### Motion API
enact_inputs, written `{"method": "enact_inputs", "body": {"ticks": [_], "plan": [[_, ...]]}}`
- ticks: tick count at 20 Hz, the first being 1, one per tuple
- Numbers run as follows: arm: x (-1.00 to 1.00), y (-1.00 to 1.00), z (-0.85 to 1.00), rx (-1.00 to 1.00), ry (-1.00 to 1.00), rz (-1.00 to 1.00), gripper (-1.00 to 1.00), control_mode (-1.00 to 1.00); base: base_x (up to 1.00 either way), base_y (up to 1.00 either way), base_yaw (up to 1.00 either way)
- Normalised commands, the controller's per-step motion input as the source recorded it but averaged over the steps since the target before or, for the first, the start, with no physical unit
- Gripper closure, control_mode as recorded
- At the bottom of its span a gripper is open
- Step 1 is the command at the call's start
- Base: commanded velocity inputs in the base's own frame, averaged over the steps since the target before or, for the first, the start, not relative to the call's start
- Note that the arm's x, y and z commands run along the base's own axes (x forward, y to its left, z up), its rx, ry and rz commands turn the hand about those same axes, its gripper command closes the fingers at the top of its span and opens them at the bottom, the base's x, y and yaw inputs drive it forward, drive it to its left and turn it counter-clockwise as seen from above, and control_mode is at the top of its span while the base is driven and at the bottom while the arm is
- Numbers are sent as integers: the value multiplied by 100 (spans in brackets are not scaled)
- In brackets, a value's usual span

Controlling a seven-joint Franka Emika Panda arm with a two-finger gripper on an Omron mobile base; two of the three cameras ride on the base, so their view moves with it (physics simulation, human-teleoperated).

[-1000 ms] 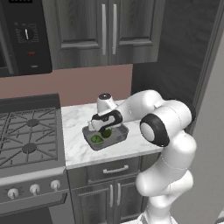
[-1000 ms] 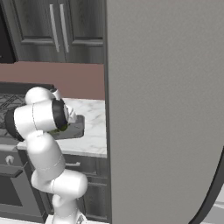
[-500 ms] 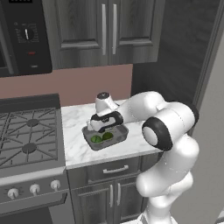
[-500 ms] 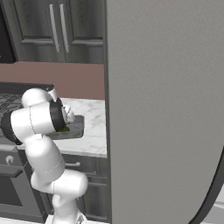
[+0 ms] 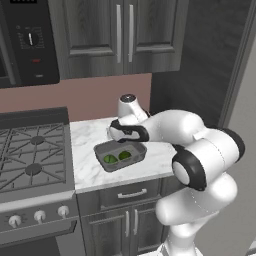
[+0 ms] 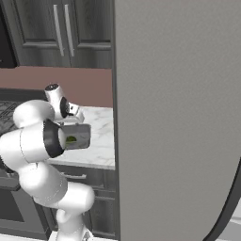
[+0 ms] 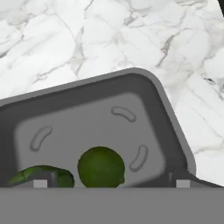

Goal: Take the avocado and lime out of the freezer and place them in the tupperware container on the counter. Then put the tupperware containing the vegetables back in the freezer.

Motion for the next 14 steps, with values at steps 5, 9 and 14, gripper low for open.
{"method": "enact_inputs", "body": {"ticks": [5,9,14], "plan": [[-1,-60,17,0,-1,0,-100,-100,0,0,0],[4,-55,-2,0,0,0,-100,-100,0,0,0],[12,-36,-22,0,0,0,-100,-100,0,0,0]]}}
